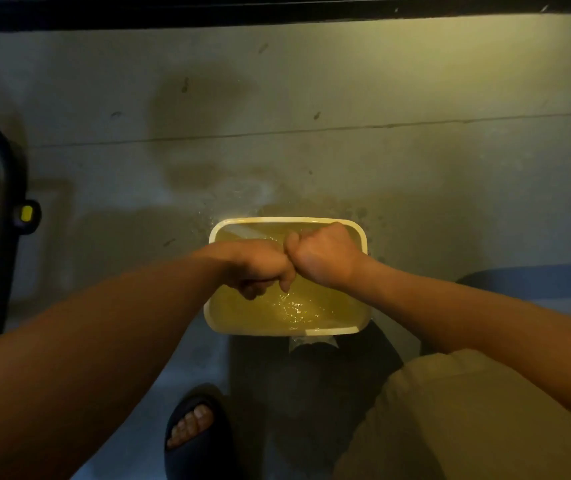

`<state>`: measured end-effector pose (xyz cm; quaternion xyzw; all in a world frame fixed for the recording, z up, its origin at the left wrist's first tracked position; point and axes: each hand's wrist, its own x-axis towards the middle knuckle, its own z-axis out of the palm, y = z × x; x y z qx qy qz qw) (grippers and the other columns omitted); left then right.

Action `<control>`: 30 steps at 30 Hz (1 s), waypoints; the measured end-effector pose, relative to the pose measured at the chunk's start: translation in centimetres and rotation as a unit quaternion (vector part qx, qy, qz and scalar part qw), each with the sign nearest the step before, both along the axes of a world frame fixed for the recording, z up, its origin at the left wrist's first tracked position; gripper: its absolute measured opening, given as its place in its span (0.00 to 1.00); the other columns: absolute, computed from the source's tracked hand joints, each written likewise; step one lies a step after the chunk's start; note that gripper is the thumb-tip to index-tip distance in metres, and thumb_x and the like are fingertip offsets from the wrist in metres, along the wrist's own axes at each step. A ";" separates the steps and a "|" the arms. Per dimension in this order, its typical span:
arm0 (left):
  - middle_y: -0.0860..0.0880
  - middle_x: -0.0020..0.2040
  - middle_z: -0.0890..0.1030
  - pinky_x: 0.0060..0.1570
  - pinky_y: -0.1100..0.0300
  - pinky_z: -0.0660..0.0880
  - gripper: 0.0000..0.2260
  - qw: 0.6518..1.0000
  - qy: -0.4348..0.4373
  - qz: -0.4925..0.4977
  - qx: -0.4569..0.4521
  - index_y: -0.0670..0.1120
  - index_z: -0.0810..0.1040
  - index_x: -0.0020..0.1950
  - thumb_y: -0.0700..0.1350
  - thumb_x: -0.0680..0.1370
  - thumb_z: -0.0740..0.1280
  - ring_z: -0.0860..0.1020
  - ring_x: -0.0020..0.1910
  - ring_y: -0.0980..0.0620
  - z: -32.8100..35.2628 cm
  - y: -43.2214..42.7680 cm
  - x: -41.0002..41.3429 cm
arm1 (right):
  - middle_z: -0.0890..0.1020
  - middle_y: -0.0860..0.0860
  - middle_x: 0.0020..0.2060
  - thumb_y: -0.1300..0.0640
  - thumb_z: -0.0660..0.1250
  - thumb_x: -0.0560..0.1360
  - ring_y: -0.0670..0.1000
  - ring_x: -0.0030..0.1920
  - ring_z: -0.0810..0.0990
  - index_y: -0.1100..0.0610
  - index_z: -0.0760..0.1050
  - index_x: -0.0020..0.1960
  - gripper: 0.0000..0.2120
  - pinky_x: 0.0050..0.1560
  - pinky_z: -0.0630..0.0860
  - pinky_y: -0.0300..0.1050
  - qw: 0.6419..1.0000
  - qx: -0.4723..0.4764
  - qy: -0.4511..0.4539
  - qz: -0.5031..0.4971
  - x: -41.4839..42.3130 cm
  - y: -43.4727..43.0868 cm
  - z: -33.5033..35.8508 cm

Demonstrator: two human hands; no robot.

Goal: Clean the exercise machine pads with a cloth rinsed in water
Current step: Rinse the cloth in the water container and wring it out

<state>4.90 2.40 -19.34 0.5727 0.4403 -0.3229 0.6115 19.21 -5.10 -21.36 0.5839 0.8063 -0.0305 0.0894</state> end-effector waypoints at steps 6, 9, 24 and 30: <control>0.50 0.42 0.76 0.40 0.54 0.76 0.09 0.879 -0.073 -0.292 0.371 0.45 0.74 0.56 0.47 0.79 0.65 0.77 0.43 0.47 -0.4 0.1 0.0 | 0.71 0.47 0.30 0.50 0.63 0.80 0.53 0.35 0.73 0.50 0.67 0.33 0.17 0.32 0.63 0.42 0.956 -0.208 0.148 -0.143 -0.3 0.5 -0.3; 0.49 0.57 0.76 0.39 0.54 0.73 0.18 0.778 -0.145 -0.349 0.501 0.47 0.66 0.66 0.51 0.79 0.65 0.77 0.48 0.48 -1.2 0.9 -1.5 | 0.73 0.50 0.28 0.52 0.66 0.79 0.51 0.29 0.71 0.53 0.70 0.34 0.16 0.31 0.66 0.42 0.837 -0.384 0.284 -0.267 0.3 0.7 -0.4; 0.52 0.37 0.77 0.45 0.53 0.80 0.07 0.835 -0.007 -0.329 0.440 0.50 0.75 0.37 0.45 0.75 0.63 0.78 0.40 0.48 -0.1 -0.3 -0.5 | 0.74 0.50 0.34 0.53 0.62 0.80 0.56 0.38 0.75 0.51 0.68 0.34 0.16 0.34 0.66 0.43 0.978 -0.173 0.069 -0.089 -1.9 1.5 1.9; 0.40 0.35 0.79 0.32 0.50 0.80 0.04 0.981 -0.014 -0.053 0.184 0.38 0.79 0.45 0.37 0.77 0.66 0.79 0.29 0.43 -0.8 -2.5 -0.2 | 0.85 0.53 0.44 0.58 0.64 0.78 0.59 0.42 0.84 0.52 0.79 0.47 0.06 0.34 0.67 0.43 0.996 -0.084 0.023 -0.010 -1.4 0.4 0.7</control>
